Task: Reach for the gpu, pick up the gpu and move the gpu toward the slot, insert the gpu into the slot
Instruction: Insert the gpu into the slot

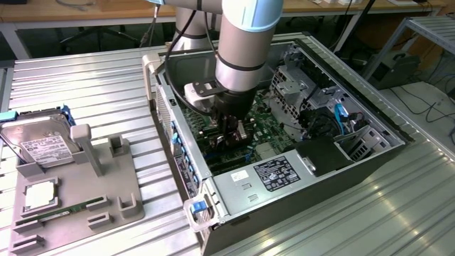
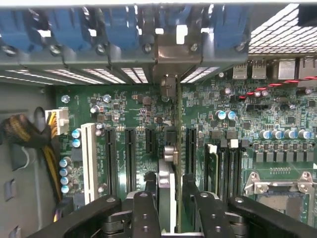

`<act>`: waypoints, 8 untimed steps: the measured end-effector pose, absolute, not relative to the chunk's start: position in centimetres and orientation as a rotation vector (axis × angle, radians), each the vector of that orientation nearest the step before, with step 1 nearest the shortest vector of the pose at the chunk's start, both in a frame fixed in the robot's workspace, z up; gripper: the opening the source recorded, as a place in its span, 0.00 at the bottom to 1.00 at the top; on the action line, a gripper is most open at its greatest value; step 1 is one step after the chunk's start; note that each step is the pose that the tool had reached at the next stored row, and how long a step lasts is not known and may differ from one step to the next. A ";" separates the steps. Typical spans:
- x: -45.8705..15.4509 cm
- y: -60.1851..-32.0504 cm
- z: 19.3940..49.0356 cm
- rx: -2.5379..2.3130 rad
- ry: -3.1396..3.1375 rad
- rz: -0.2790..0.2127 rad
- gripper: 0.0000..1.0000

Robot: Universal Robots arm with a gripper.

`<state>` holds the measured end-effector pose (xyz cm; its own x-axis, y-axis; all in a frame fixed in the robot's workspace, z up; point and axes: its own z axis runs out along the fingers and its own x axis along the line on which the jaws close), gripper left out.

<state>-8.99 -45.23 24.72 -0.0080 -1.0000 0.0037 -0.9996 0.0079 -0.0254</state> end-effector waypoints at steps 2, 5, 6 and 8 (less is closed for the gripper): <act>-9.0 -45.2 25.3 -2.202 2.219 -0.032 0.35; -9.0 -45.2 26.6 -2.201 2.218 -0.034 0.35; -9.0 -45.2 27.1 -2.201 2.218 -0.035 0.35; -9.0 -45.2 28.5 -2.200 2.217 -0.036 0.35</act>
